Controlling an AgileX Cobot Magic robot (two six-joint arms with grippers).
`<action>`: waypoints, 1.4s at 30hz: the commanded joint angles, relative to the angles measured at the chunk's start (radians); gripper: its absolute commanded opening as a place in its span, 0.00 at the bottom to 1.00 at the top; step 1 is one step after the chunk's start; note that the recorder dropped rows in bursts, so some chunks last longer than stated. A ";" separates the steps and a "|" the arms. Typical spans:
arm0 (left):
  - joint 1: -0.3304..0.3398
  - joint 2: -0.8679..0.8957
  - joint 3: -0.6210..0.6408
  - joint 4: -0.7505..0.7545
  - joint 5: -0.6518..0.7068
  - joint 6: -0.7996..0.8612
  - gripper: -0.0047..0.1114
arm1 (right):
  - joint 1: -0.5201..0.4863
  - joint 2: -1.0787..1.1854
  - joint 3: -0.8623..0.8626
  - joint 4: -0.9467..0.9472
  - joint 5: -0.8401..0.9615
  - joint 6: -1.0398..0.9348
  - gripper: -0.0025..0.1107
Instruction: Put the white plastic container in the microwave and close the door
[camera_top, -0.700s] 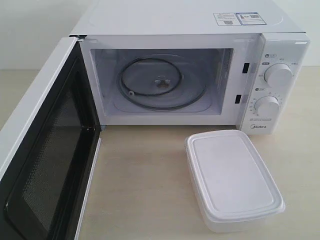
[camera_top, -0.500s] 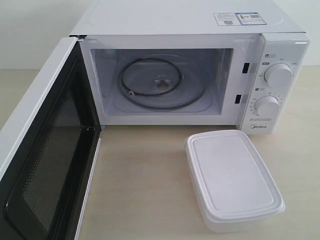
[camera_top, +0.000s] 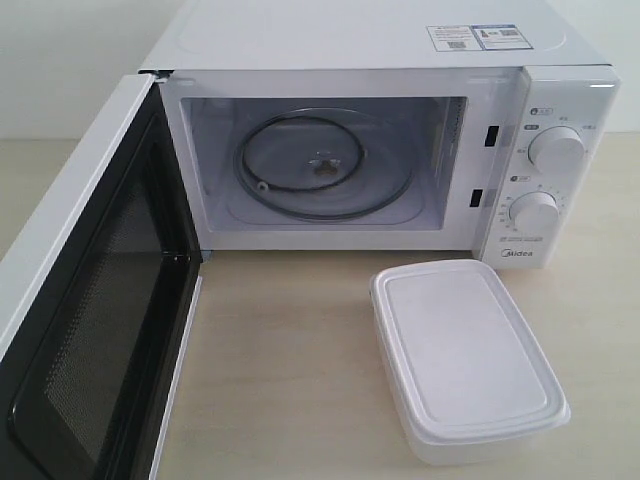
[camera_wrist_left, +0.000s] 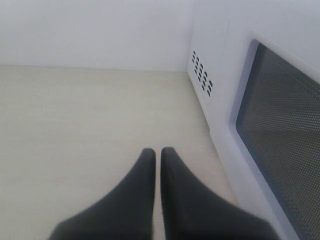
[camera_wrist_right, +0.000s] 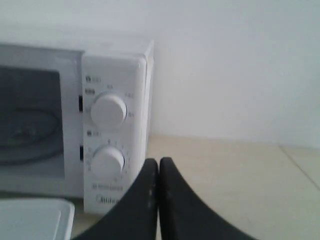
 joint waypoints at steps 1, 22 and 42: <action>0.003 -0.004 0.004 -0.008 -0.001 0.004 0.08 | 0.002 -0.005 -0.001 -0.003 -0.158 0.000 0.02; 0.003 -0.004 0.004 -0.008 -0.001 0.004 0.08 | 0.002 0.285 -0.157 0.220 -0.354 -0.218 0.02; 0.003 -0.004 0.004 -0.008 -0.001 0.004 0.08 | 0.002 0.821 -0.165 0.230 -0.868 -0.086 0.02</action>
